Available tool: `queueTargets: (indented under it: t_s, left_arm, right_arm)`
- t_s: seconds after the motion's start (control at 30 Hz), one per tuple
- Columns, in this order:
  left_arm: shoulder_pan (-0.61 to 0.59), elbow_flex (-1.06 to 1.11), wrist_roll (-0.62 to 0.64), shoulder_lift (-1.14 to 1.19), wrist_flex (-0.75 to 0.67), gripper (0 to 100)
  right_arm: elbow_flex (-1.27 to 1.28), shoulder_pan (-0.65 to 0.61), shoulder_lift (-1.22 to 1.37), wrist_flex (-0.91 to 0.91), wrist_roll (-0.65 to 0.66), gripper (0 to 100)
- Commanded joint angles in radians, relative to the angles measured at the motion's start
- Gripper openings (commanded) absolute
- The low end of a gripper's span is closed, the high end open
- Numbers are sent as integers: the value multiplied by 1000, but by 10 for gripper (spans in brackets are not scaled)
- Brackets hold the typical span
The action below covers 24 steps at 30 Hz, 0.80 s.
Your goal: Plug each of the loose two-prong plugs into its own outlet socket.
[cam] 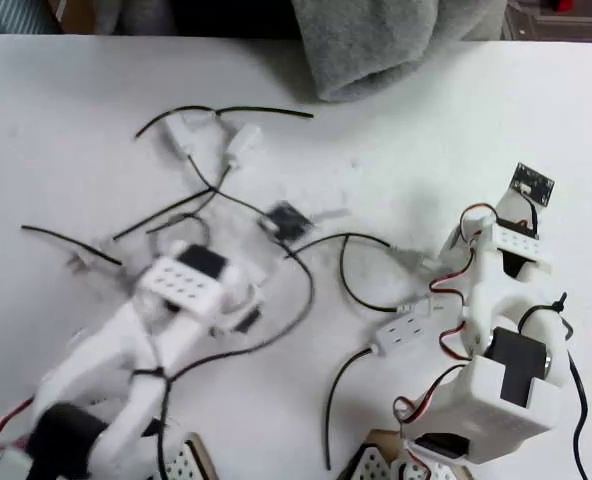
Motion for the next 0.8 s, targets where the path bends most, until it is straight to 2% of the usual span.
queueTargets:
  t_s: [0.0, 0.13, 0.23, 0.37, 0.53, 0.77]
  left_arm:
    - [-173, 32, -135, -102, -98, 98]
    - [-344, 69, -299, -54, -256, 116]
    - [-409, 58, -370, 59, -310, 115]
    - [-423, -110, -367, 213, -184, 113]
    - [-401, -281, -368, 394, -95, 113]
    - [-417, -313, -342, 403, -61, 117]
  right_arm:
    - [-6, -8, -42, -10, 8, 342]
    - [-6, -8, -42, -10, 8, 342]
    - [-6, -8, -42, -10, 8, 342]
    - [-6, -8, -42, -10, 8, 342]
    - [-6, -8, -42, -10, 8, 342]
    - [-6, -8, -42, -22, 8, 342]
